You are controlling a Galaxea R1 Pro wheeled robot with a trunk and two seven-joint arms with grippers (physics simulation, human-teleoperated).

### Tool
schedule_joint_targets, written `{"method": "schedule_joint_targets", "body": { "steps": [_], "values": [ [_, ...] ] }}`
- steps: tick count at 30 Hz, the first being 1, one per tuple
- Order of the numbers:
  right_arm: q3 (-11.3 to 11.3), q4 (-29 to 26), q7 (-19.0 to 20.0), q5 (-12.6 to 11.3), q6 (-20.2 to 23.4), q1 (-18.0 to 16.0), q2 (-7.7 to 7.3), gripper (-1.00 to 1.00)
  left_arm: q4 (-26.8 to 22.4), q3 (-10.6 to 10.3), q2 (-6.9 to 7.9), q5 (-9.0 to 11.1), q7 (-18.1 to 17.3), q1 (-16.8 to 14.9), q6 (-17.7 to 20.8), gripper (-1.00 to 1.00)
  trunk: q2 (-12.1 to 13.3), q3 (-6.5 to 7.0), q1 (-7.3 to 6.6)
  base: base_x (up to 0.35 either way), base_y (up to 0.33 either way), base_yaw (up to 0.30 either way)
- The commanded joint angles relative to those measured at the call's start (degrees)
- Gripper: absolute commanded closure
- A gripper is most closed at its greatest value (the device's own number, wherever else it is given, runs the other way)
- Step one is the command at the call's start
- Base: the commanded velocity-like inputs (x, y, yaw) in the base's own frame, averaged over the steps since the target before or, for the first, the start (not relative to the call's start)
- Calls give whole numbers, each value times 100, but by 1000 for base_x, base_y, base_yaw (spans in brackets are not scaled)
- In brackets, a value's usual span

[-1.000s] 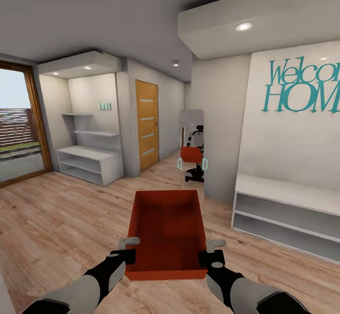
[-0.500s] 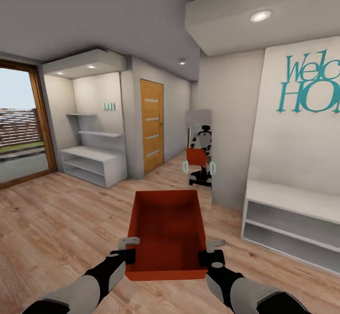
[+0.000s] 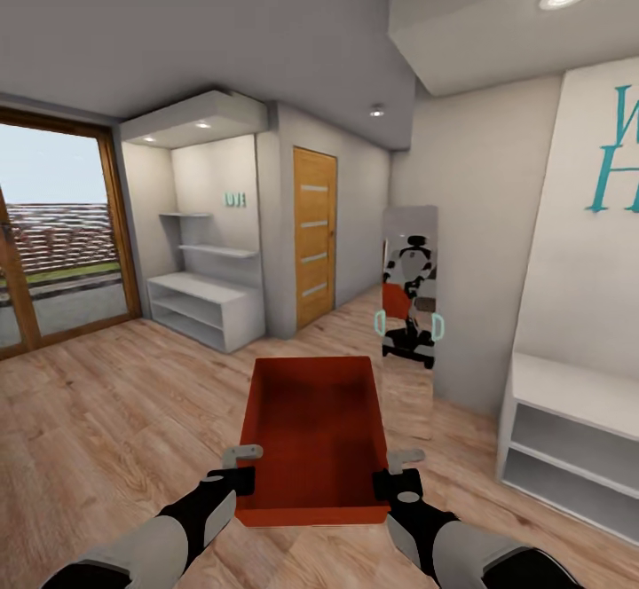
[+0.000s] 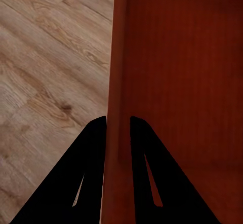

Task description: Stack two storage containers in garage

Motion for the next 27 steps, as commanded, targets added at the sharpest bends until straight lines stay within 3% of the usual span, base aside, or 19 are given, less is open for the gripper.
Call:
{"method": "schedule_joint_targets", "body": {
  "steps": [1,19,27],
  "values": [
    [-245,8,37,-20,1,-1,3,100,-35,324,419,-55,69,-8,-25,100,-5,-8,4,325,0,23],
    [-246,8,33,-20,0,-2,3,100,-35,324,419,-55,67,-4,-25,100,-5,-8,4,325,0,6],
    [-238,8,36,-20,2,-2,3,100,-35,324,419,-55,68,-6,-25,100,-5,-8,4,325,0,227]
  ]
}}
